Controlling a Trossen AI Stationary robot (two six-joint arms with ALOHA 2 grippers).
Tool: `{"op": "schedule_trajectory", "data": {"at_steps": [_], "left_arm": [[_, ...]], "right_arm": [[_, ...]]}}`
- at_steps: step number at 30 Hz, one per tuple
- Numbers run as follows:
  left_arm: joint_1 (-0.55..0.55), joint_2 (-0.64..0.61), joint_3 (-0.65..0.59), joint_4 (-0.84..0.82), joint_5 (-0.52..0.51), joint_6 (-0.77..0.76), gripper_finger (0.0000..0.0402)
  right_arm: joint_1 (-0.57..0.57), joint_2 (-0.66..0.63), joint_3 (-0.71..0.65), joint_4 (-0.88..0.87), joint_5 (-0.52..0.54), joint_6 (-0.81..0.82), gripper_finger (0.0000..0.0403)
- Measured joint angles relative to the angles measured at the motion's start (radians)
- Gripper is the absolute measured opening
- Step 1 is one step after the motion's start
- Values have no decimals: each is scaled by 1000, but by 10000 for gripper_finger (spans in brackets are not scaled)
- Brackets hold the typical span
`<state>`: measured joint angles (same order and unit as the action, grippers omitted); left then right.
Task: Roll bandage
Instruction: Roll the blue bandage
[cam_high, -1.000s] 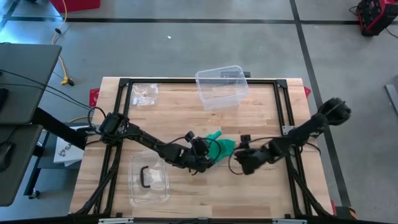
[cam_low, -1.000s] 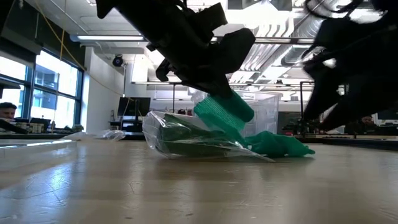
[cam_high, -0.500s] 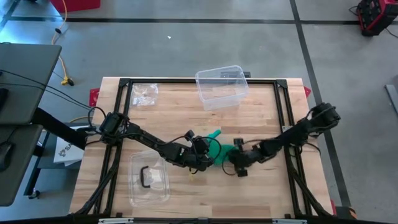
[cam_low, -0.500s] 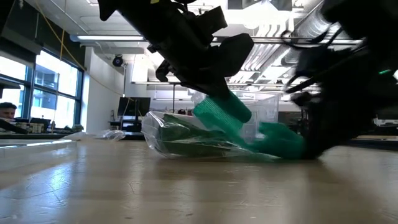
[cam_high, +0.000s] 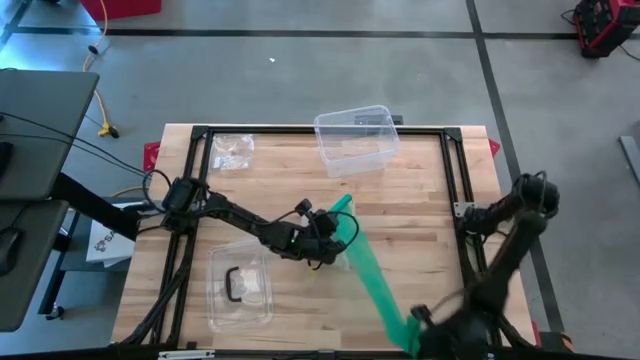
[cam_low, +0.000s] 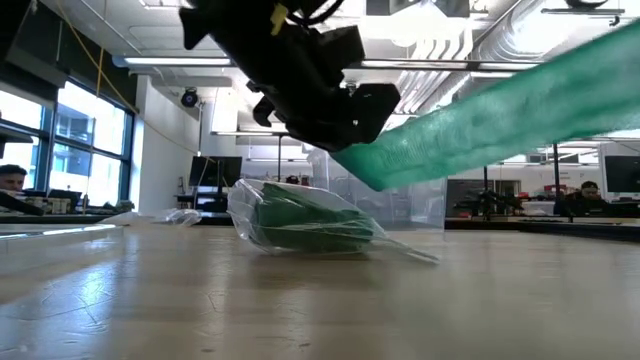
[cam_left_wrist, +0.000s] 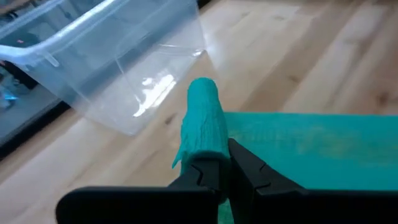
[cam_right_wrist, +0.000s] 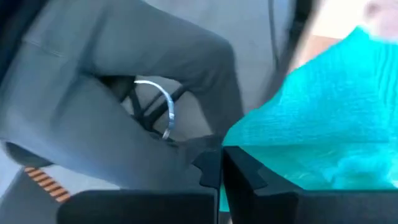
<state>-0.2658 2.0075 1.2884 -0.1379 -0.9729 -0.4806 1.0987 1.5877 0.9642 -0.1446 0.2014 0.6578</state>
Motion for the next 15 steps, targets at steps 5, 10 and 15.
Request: {"op": "schedule_trajectory", "data": {"at_steps": [5, 10, 15], "left_arm": [[42, 0, 0, 8, -30, 44, 5], [44, 0, 0, 132, -14, 117, 5], [6, 0, 0, 180, -6, 176, 3]], "right_arm": [[98, 114, 205, -201, 30, 87, 0], [94, 219, 272, -405, 66, 61, 0], [-5, 234, 197, -465, 124, -51, 0]]}}
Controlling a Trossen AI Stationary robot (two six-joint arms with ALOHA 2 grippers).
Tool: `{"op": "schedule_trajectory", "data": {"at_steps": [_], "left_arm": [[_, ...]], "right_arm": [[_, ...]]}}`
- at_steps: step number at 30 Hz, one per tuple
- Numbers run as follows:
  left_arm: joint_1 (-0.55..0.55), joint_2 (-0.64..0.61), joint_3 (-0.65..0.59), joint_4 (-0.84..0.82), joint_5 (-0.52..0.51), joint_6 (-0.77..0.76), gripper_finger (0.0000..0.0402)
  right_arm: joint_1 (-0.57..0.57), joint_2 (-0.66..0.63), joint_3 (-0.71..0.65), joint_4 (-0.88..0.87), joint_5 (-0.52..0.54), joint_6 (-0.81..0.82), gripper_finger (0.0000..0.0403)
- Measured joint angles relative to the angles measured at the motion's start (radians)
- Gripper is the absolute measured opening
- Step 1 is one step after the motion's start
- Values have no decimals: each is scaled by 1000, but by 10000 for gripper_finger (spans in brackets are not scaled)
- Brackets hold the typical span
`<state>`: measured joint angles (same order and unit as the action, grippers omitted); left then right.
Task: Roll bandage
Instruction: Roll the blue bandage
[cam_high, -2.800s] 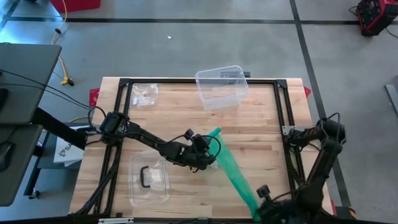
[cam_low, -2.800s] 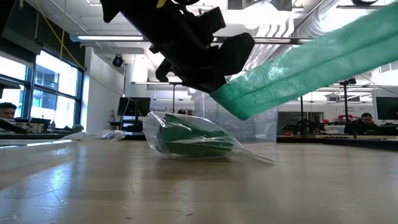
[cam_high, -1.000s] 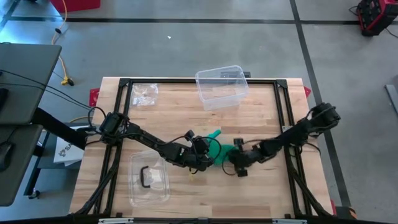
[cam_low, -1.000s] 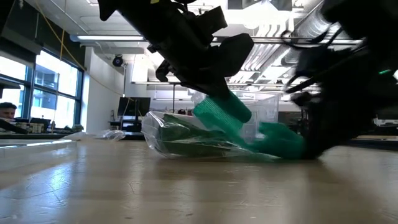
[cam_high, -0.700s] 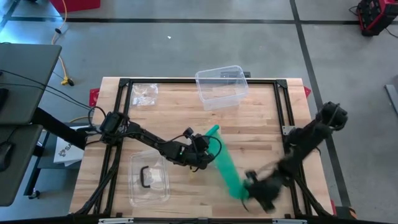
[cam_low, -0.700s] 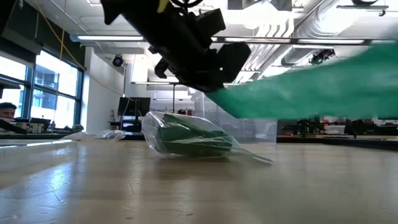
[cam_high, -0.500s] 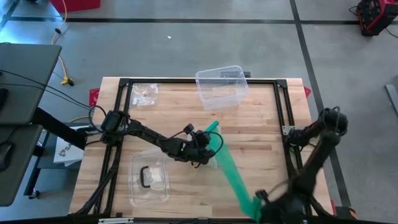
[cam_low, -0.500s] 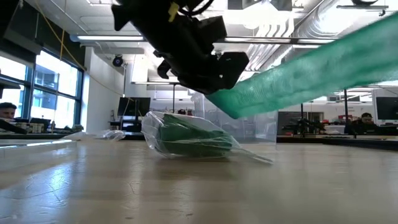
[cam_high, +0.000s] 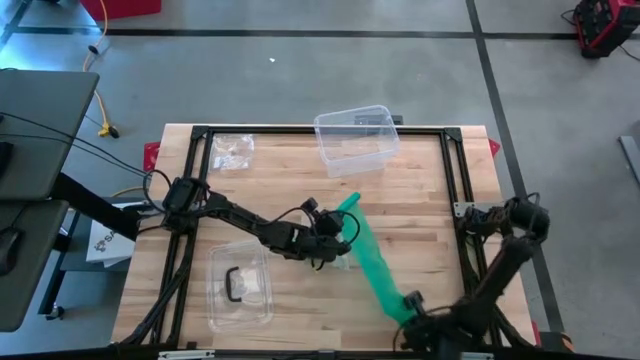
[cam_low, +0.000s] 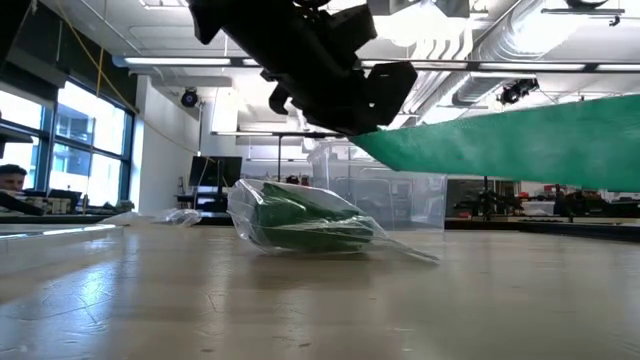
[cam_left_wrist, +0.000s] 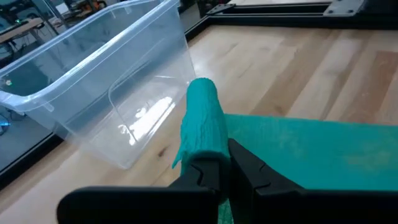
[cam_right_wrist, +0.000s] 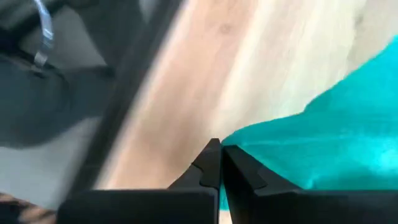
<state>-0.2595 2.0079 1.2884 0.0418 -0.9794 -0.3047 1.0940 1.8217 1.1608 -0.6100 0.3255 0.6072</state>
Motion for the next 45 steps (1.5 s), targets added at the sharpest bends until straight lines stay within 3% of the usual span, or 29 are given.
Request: {"op": "schedule_trajectory", "data": {"at_steps": [7, 14, 20, 24, 30, 35, 40, 45], "left_arm": [[-17, 1, 0, -2, -6, -32, 2], [-18, 1, 0, 0, -5, -34, 1], [-18, 1, 0, 0, -2, -34, 1], [-18, 1, 0, -12, 3, -34, 1], [-18, 1, 0, -29, 9, -42, 1], [-18, 1, 0, -30, 9, -43, 1], [-18, 1, 0, -29, 10, -51, 1], [-23, 1, 0, -30, 11, -52, 1]], "right_arm": [[-158, 0, -59, 48, -38, -300, 0], [-253, 0, -70, 70, -131, -413, 33], [-272, -8, -70, 76, -227, -345, 122], [-251, -38, -70, 82, -229, -257, 158], [-231, -113, -70, 58, -190, -161, 169], [-232, -136, -70, -14, -48, -109, 170], [-276, -121, -70, -15, 6, -133, 170], [-331, -120, -70, -50, -15, -138, 193]]}}
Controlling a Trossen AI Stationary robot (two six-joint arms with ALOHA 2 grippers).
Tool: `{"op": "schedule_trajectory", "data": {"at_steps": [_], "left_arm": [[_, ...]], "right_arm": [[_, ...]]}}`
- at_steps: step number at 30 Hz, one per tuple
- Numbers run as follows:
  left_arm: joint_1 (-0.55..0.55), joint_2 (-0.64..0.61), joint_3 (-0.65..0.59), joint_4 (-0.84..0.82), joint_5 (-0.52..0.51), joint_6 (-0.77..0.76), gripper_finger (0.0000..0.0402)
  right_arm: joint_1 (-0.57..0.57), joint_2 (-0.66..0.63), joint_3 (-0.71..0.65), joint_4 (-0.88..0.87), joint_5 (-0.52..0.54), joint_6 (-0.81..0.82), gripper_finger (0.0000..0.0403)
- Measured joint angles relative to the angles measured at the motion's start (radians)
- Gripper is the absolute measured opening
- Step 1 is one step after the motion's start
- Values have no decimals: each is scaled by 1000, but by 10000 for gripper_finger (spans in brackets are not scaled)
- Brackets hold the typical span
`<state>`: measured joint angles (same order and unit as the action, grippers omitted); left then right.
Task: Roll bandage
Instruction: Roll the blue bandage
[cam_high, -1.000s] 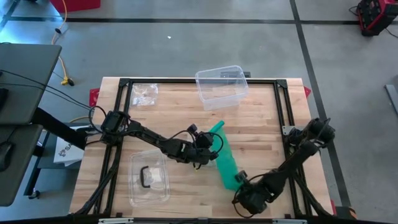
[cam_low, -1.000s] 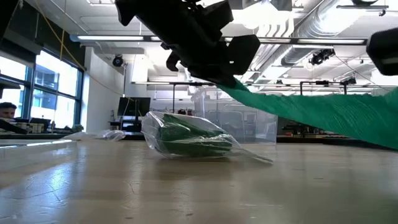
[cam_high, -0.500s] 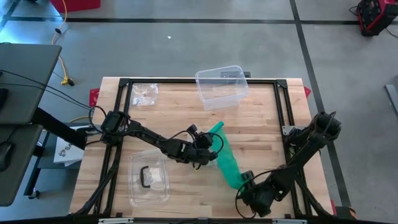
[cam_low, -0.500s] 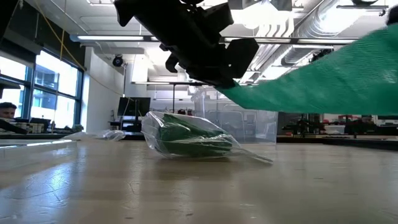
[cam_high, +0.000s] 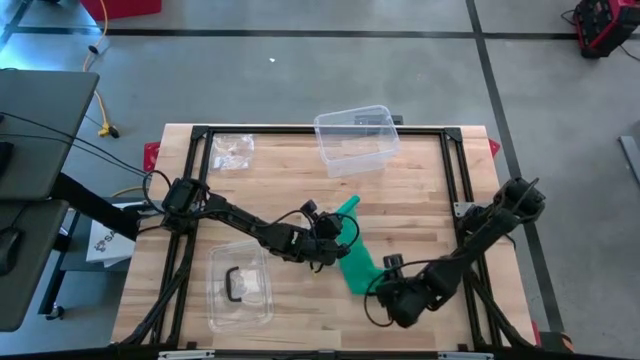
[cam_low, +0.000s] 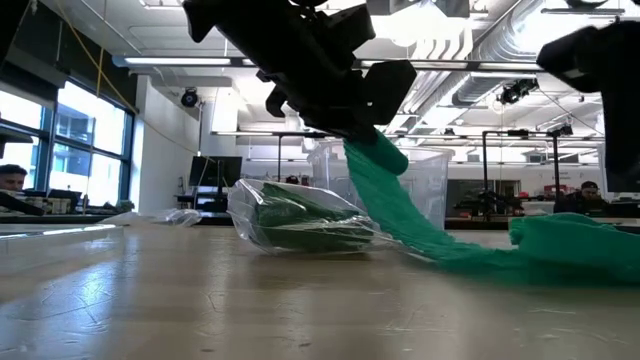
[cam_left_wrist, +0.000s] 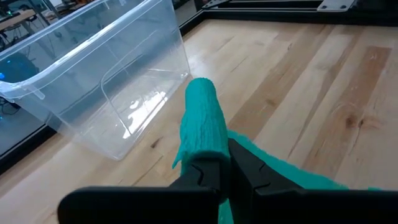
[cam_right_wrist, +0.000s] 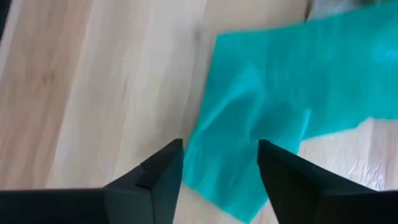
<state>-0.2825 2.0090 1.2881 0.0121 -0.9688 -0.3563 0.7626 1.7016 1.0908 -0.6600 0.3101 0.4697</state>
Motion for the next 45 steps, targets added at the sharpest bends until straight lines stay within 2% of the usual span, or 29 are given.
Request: {"op": "schedule_trajectory", "data": {"at_steps": [3, 7, 9, 16, 20, 27, 31, 37, 40, 44, 45], "left_arm": [[-2, 0, 0, 0, 0, 0, 1], [-3, 0, 0, 0, 3, 0, 1], [-4, 0, 0, 0, 5, 0, 1], [-6, 0, -1, 0, 40, 0, 1], [-6, 0, -1, 0, 44, 1, 1], [-6, 0, -1, 0, 44, 1, 1], [-6, 0, -1, 1, 44, -3, 1], [-6, 0, -1, 1, 44, -9, 1], [-6, 0, -1, 1, 44, -10, 1], [1, 0, -1, 0, 52, -24, 1], [7, 0, -1, -1, 56, -28, 1]], "right_arm": [[-17, 0, 0, -62, -55, 16, 221], [-17, -8, -82, -128, 6, 89, 241], [-25, -19, -157, -87, 10, 117, 238], [-70, -107, -349, 259, -50, 136, 197], [-91, -163, -369, 268, -103, 125, 187], [-116, -269, -367, 259, -107, 139, 186], [-139, -236, -368, 308, -107, 162, 185], [-141, -81, -369, 473, -84, 135, 181], [-134, -50, -369, 523, -110, 133, 143], [-85, -57, -367, 524, -117, 152, 30], [-63, -65, -361, 516, -121, 156, 16]]}}
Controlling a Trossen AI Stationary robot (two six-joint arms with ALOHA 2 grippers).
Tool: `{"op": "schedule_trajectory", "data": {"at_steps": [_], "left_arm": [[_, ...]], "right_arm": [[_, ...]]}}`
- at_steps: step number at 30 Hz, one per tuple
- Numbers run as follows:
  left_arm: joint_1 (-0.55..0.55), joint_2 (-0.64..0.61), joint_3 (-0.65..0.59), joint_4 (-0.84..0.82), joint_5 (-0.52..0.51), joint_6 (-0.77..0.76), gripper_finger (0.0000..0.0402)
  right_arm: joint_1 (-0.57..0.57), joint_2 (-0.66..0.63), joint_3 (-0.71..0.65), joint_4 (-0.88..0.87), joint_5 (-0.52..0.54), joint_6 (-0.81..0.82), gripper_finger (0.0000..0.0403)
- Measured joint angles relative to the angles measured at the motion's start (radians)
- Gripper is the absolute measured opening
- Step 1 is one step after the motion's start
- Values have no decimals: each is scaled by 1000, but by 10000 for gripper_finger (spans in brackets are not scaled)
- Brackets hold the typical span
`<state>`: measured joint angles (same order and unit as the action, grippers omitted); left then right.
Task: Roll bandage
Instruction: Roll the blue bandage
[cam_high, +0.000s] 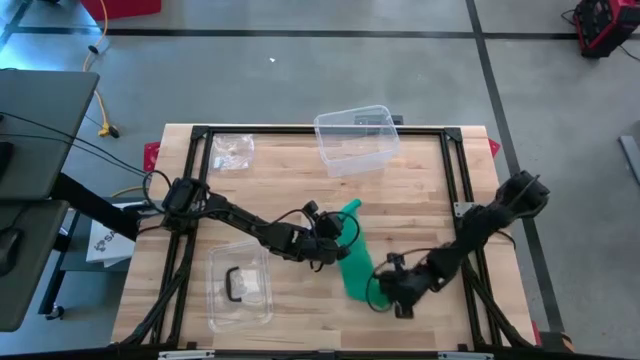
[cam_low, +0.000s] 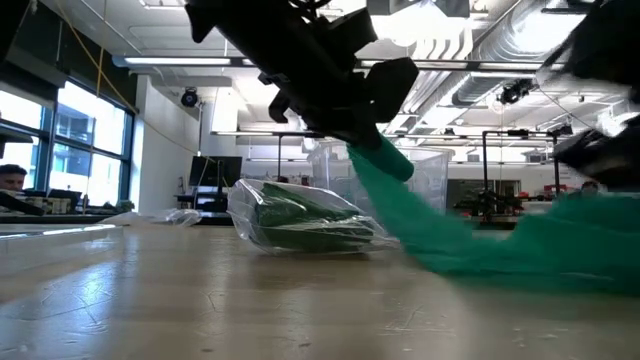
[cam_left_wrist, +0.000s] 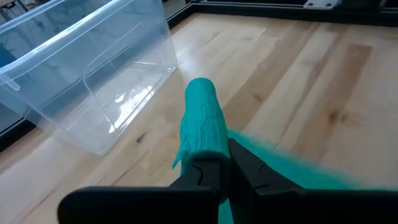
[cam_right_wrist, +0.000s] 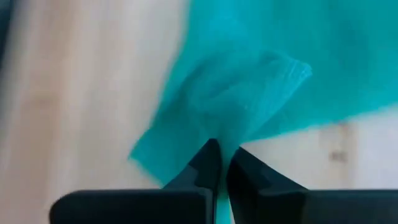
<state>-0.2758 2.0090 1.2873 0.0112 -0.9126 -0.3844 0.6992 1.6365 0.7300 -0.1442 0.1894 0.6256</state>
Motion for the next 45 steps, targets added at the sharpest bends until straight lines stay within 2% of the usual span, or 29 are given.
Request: {"op": "schedule_trajectory", "data": {"at_steps": [4, 9, 13, 17, 21, 24, 27, 31, 32, 34, 36, 39, 42, 45], "left_arm": [[23, 0, 0, -5, 5, -21, 1], [57, 0, 0, -5, 14, -25, 1], [102, 0, 0, -10, 45, -24, 1], [138, 0, 0, -7, 63, -16, 1], [175, 0, 0, -3, 121, 1, 1], [192, 0, 0, 30, 220, 54, 1], [193, 0, 0, 80, 343, 124, 1], [173, 0, 0, 97, 496, 167, 1], [165, 0, 0, 92, 524, 169, 1], [141, 0, 0, 78, 558, 170, 1], [113, 0, 0, 65, 564, 172, 1], [65, 0, 0, 58, 535, 190, 1], [30, 0, 0, 64, 433, 202, 1], [12, -5, 0, 103, 328, 227, 1]], "right_arm": [[124, -42, 83, -75, 1, 52, 6], [345, -48, 358, -368, 81, 58, 2], [482, 14, 574, -537, 139, 24, 1], [550, 123, 703, -601, 143, 60, 1], [574, 259, 777, -644, 34, 52, 0], [572, 314, 874, -821, 47, 75, 0], [563, 324, 987, -1060, 126, 122, 0], [565, 319, 1195, -1362, 304, 168, 0], [567, 319, 1249, -1419, 336, 184, 0], [559, 305, 1323, -1422, 381, 166, 0], [546, 286, 1369, -1409, 413, 116, 0], [531, 277, 1418, -1427, 431, 133, 0], [523, 280, 1418, -1402, 342, 117, 0], [523, 280, 1355, -1348, 261, 116, 0]]}}
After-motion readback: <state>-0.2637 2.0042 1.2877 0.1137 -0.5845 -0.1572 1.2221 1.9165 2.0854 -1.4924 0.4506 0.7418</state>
